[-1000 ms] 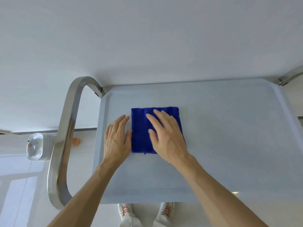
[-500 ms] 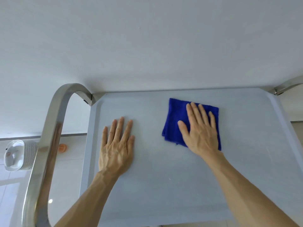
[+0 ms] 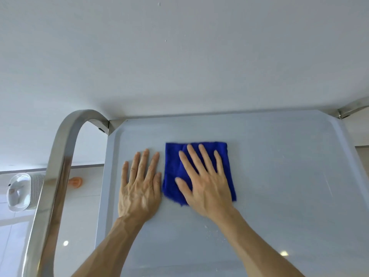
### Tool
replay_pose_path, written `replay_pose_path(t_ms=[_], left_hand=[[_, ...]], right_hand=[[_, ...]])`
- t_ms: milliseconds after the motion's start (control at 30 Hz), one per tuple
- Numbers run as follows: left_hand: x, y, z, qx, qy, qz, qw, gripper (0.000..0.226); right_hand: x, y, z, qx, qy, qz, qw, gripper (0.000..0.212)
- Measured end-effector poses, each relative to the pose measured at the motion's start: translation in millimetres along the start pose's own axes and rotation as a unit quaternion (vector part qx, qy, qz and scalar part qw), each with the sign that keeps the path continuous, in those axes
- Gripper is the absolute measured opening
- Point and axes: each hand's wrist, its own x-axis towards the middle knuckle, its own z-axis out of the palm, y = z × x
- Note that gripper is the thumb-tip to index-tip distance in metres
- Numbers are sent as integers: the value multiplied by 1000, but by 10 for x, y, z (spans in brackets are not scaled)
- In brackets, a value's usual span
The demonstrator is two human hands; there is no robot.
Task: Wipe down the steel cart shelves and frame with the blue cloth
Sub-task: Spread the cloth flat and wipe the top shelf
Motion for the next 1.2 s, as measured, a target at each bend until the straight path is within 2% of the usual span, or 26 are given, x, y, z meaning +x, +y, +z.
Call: replay_pose_path(t_ms=[100,167,267,333,433,533,600,733,800,900,1033,1100,1200], left_hand=[[18,10,-7,-4,4,-1,1000,54],[39,36,-2,-7,6,-4,1000,53],[59,61,16,-6,9,-7,1000,54],[62,57,24,-4,10,-7,1000,53],[56,42,17,-3,12,-7,1000,53],[58,37,13,-8,5,-6,1000,54],[41,35,9,-12,3,-5,1000,54],[24,22,25,-21,11,0,1000,54],[20,20,44,-23,18,0,1000,54],[10,37,67,-25,27,4,999,54],[34,-9,88,-16,36,13,999,55],[25,-39,103,-18,41,13,999,55],[31,-50,125,-21,43,13,999,56]], right_hand=[[-404,431,-110,-11,4,-6,1000,64],[-372,758,-239,-37,-14,27,999,65],[75,963,-367,-7,-52,163,985,69],[382,865,-329,12,-62,226,972,69],[431,479,-216,-22,-44,200,979,66],[13,63,-117,-26,-7,116,993,62],[-433,-132,-58,-16,-12,60,998,61],[-1315,100,-113,-36,-52,-16,998,61],[-1478,488,-256,-46,-60,7,997,59],[-1343,932,-409,-74,-52,149,985,62],[-816,623,-269,-61,-28,309,949,66],[-714,161,-147,-53,-16,295,954,66],[-943,-539,-6,-35,4,177,984,64]])
